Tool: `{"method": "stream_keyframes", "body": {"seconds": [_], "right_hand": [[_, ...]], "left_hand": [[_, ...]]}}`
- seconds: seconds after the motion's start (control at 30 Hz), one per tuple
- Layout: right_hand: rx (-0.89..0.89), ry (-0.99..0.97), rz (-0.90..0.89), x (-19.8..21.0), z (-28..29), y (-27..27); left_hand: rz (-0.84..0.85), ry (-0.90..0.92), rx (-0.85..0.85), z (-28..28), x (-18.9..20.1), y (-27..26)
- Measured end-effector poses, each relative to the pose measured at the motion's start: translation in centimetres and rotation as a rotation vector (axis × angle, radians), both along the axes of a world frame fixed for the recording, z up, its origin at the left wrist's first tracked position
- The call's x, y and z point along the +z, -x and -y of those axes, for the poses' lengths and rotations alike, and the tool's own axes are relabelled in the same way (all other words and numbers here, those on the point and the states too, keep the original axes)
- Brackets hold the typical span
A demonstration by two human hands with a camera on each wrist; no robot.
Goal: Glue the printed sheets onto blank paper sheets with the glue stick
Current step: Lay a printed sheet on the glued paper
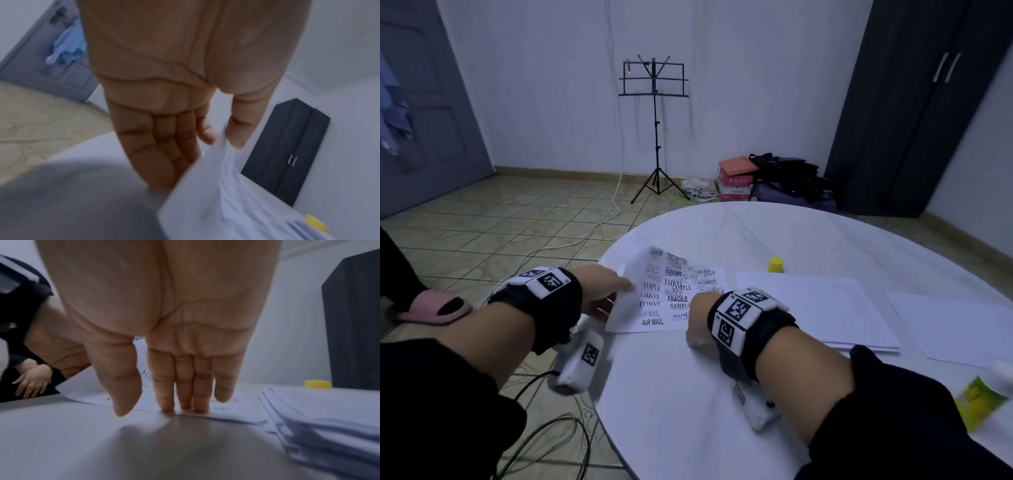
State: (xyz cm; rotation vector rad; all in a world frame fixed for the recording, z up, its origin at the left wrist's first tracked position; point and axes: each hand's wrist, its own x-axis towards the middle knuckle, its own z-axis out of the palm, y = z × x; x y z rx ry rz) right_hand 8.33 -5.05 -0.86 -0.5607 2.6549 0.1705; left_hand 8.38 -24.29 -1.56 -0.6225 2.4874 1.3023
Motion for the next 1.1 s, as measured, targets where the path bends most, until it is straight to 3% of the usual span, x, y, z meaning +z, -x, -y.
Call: {"method": "stream_keyframes", "body": {"seconds": [0.13,0.27,0.43,0.6,0.67,0.8,0.97,1.1], "right_hand": [[-0.054,-0.017,0.018,-0.7,0.3,0.2],[-0.052,0.126,-0.001,-0.1,-0.2,-0.5],[-0.118,0.24,0.04,-0.3,-0.9,-1.5],[0.061,0.325,-0.091,1.1,-0.3,-4.1],[0.085,0.425,-0.025,1.5,0.4,-4.9],[0.179,0.258,0.089,1.2,1.9,-5.3],[0.09,0.13,0.046,1.6,0.8,-4.8],[-0.144,0.345,0.069,1.8,-1.2,-3.3]], "left_hand": [[0.036,-0.076,0.058,-0.5,-0.4,-0.5],[0.024,-0.323,0.144,-1.0,-0.2,-0.9],[-0.045,-0.443,0.191,-1.7,-0.3,-0.7],[-0.056,-0.496,0.2,-2.3,-0.5,-0.6],[-0.057,-0.522,0.203,-2.3,-0.5,-0.4],[-0.046,-0.563,0.188,-2.2,-0.4,-0.4],[-0.074,-0.561,0.202,-1.6,-1.0,-0.3],[-0.035,-0.556,0.23,-1.4,-1.3,-0.4]]}}
